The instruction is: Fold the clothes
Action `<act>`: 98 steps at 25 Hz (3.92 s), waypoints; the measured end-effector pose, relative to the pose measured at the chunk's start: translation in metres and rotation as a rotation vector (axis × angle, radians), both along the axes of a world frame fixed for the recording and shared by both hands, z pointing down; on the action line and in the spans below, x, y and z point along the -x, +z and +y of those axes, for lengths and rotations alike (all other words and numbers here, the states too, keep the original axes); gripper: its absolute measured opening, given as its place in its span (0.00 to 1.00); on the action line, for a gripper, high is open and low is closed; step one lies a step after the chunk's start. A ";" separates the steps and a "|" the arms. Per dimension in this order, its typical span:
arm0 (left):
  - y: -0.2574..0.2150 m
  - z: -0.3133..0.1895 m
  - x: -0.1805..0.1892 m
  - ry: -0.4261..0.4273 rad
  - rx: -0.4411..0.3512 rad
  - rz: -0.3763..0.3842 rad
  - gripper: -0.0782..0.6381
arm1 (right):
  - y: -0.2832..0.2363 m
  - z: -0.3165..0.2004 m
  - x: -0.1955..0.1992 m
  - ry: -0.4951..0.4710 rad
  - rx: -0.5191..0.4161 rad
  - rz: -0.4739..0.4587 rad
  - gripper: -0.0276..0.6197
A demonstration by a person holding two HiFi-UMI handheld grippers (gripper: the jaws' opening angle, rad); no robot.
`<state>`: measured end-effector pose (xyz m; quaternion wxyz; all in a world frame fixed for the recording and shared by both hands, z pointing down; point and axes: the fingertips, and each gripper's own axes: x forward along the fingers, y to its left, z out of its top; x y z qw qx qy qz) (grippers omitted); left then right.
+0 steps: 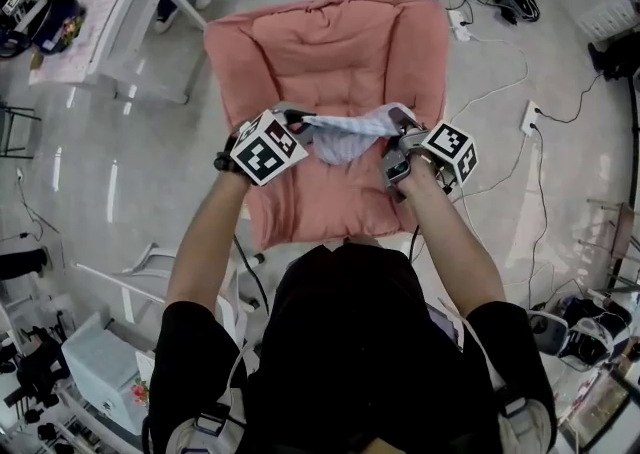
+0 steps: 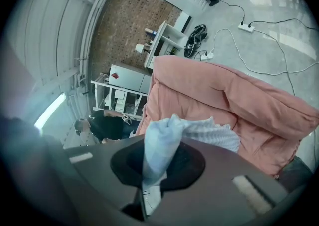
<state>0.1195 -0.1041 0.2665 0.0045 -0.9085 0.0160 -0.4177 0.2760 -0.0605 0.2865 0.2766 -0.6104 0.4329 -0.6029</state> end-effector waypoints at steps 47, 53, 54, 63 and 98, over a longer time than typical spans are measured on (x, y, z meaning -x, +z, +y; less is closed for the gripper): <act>0.239 0.331 0.134 0.016 0.234 -0.192 0.13 | 0.236 0.327 0.132 -0.145 0.399 0.150 0.08; 0.276 0.354 0.130 -0.047 0.277 -0.221 0.13 | 0.266 0.340 0.126 -0.220 0.412 0.143 0.08; 0.278 0.354 0.130 -0.062 0.283 -0.225 0.13 | 0.268 0.340 0.127 -0.227 0.416 0.135 0.08; 0.282 0.349 0.129 -0.113 0.347 -0.279 0.13 | 0.270 0.320 0.123 -0.256 0.427 0.057 0.08; 0.398 0.117 0.080 -0.398 0.415 -0.400 0.15 | 0.387 0.119 0.074 -0.062 0.475 -0.175 0.22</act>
